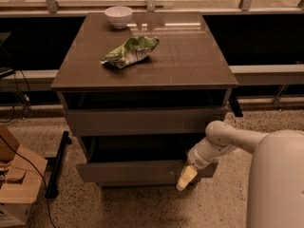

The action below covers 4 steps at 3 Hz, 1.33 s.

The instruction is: Open middle drawer

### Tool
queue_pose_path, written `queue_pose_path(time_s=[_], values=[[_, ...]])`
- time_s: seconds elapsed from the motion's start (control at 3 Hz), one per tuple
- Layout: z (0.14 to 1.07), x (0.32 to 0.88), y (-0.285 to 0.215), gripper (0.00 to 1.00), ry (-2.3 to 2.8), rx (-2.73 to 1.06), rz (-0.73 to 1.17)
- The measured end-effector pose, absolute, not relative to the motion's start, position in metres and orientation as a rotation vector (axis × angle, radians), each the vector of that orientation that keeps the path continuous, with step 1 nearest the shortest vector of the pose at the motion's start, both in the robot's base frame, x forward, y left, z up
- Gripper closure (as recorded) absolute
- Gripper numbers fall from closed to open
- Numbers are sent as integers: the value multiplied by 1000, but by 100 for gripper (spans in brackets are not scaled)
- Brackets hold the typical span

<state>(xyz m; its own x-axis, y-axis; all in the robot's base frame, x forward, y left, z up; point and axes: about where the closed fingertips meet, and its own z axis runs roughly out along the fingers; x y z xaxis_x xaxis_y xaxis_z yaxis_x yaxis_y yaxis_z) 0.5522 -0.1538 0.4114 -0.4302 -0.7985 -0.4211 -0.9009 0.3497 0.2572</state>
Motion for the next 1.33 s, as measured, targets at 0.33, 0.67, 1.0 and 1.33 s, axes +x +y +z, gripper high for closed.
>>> queue_pose_path(time_s=[0.33, 0.67, 1.0, 1.33], values=[[418, 552, -154, 9, 2390, -1533, 674], [418, 552, -154, 0, 2390, -1533, 674], [418, 552, -154, 0, 2390, -1533, 674], [417, 534, -155, 0, 2426, -1487, 697]])
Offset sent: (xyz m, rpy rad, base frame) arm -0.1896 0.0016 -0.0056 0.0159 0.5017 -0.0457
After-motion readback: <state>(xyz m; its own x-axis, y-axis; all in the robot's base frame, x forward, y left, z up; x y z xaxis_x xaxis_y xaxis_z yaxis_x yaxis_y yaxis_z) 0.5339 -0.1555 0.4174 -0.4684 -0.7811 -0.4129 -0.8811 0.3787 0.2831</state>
